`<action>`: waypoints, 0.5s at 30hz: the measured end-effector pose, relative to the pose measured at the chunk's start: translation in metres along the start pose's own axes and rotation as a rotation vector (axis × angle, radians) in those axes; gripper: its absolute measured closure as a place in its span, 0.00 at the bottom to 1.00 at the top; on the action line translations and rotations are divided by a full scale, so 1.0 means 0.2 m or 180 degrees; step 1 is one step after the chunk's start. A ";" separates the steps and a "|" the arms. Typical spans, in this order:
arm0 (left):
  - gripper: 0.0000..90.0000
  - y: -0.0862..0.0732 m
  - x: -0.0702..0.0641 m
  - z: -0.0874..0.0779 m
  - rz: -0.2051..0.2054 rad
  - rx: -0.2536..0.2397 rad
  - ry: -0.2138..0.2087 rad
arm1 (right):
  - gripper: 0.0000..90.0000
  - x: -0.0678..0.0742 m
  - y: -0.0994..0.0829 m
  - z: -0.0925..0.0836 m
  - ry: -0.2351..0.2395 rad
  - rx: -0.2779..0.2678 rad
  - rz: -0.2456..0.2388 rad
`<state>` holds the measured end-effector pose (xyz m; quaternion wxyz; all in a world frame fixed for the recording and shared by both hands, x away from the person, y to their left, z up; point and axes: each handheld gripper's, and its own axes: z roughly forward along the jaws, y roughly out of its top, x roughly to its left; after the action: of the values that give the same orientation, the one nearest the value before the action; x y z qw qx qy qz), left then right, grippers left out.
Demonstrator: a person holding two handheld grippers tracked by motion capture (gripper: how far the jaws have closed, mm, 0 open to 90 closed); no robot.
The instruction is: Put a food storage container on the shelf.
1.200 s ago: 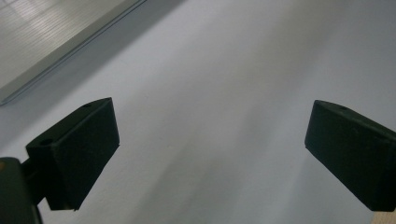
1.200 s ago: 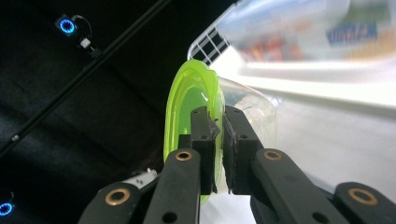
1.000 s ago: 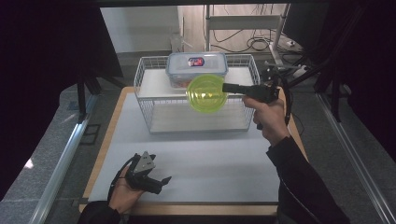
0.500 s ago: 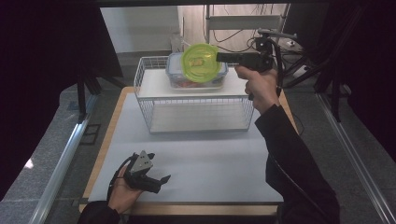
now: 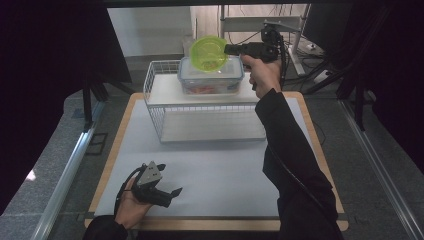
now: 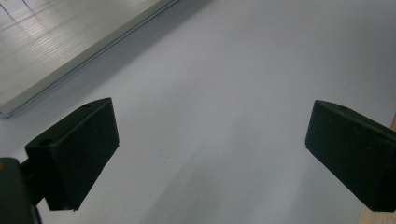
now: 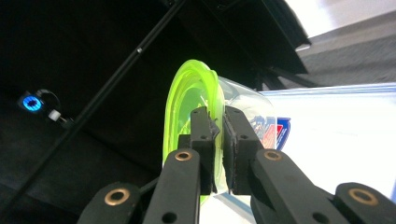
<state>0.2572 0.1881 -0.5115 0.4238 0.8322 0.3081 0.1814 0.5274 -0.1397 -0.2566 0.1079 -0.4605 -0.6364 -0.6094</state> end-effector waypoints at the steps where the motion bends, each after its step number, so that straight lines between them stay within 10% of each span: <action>1: 0.03 0.00 0.00 0.00 0.0000 0.0000 0.0000 | 0.94 0.00 0.00 0.00 0.0000 0.0000 0.0000; 15: 0.03 0.00 0.00 0.01 0.0014 0.0025 -0.0039 | 0.82 -0.04 0.03 0.05 -0.0325 -0.0108 0.0019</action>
<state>0.2575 0.1871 -0.5126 0.4220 0.8357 0.3044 0.1761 0.5398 -0.1358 -0.2604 0.0693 -0.4946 -0.6293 -0.5955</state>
